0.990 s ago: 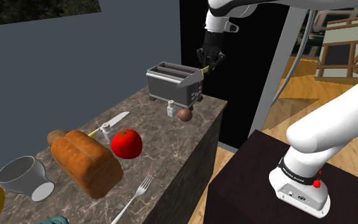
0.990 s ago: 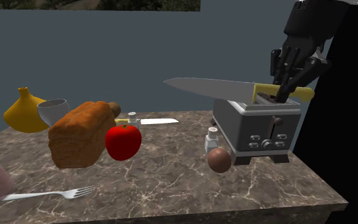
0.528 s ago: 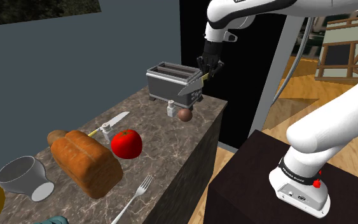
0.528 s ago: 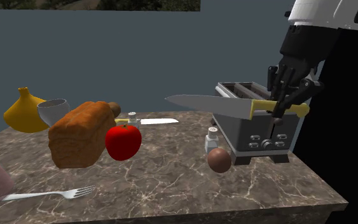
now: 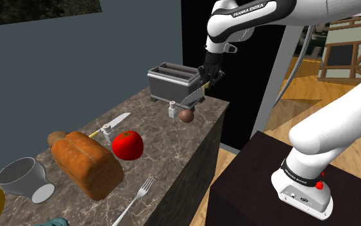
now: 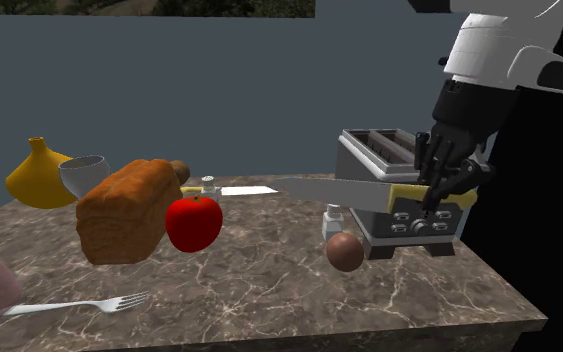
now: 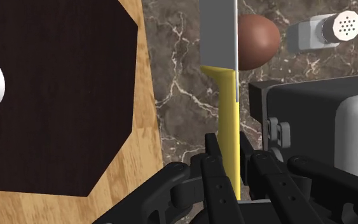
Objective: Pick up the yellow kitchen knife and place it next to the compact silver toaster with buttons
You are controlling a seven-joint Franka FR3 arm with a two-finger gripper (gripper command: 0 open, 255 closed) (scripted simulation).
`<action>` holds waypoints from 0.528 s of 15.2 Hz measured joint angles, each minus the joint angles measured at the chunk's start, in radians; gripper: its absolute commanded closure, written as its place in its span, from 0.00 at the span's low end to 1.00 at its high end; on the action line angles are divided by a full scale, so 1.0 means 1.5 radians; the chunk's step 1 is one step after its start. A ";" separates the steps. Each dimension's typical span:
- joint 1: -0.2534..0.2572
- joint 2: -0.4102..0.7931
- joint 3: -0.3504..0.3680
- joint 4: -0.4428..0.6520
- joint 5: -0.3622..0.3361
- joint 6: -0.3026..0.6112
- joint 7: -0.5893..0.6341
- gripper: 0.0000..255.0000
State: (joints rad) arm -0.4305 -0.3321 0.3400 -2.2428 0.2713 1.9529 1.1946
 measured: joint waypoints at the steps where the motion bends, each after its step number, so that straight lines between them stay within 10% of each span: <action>1: 0.001 -0.001 0.001 -0.008 0.002 0.007 0.000 1.00; 8: 0.002 0.020 0.008 -0.058 0.005 0.076 -0.010 1.00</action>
State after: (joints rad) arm -0.4279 -0.3023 0.3521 -2.3291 0.2789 2.0675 1.1796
